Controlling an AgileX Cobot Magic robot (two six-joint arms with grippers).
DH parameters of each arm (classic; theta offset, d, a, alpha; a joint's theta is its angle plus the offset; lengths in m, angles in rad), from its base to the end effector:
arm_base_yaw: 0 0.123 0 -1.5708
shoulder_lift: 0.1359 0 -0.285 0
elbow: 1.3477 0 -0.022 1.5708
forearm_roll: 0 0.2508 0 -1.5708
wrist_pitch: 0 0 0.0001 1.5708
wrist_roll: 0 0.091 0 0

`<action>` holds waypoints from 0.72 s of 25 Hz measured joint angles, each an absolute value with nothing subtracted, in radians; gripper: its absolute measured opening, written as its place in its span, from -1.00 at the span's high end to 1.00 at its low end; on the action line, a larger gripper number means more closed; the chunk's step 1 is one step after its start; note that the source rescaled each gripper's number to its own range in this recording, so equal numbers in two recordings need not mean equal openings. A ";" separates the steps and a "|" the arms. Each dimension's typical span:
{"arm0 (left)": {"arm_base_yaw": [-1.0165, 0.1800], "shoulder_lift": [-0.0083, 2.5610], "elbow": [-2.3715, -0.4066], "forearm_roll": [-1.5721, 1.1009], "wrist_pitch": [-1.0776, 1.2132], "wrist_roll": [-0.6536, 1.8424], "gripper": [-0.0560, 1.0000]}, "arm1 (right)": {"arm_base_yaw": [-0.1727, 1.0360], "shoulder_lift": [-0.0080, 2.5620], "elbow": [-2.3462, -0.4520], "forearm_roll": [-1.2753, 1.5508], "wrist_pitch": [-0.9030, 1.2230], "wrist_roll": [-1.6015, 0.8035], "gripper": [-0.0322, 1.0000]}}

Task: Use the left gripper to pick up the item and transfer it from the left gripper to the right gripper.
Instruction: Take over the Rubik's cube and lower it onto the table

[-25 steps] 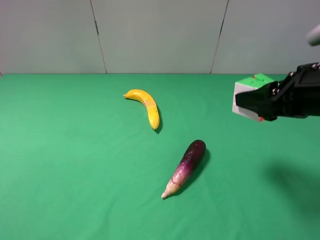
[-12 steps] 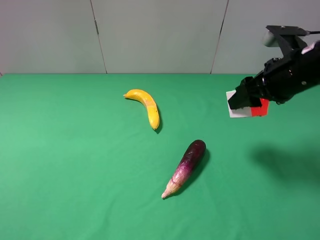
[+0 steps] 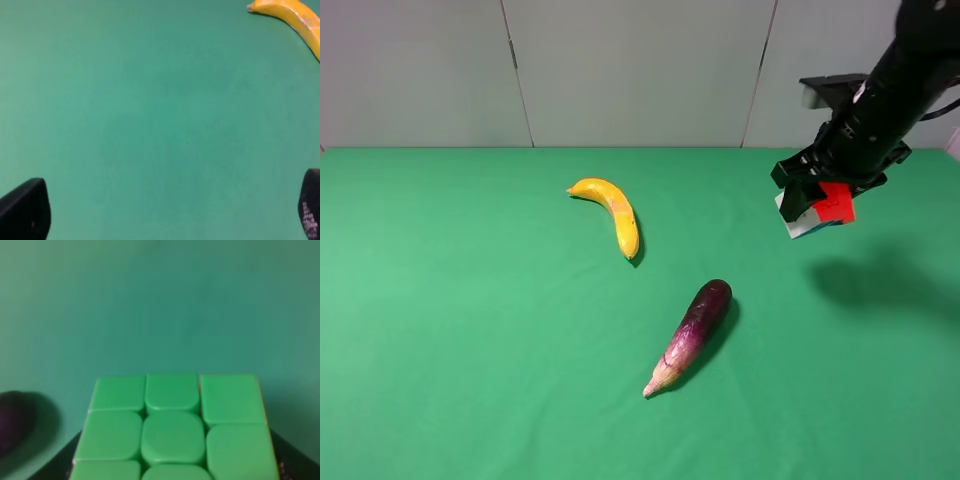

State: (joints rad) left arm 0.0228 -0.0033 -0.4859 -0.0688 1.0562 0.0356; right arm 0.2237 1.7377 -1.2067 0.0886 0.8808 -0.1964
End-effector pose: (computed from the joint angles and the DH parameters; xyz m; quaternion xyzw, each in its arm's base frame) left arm -0.0035 -0.0055 0.2739 0.0065 0.8543 -0.0192 0.5193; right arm 0.3332 0.0822 0.2192 -0.1835 0.9746 0.0390 0.1221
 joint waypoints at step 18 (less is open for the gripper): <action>0.023 -0.003 -0.486 -0.069 1.056 0.036 -1.00 | 0.224 1.989 -1.277 0.046 0.945 -0.188 0.94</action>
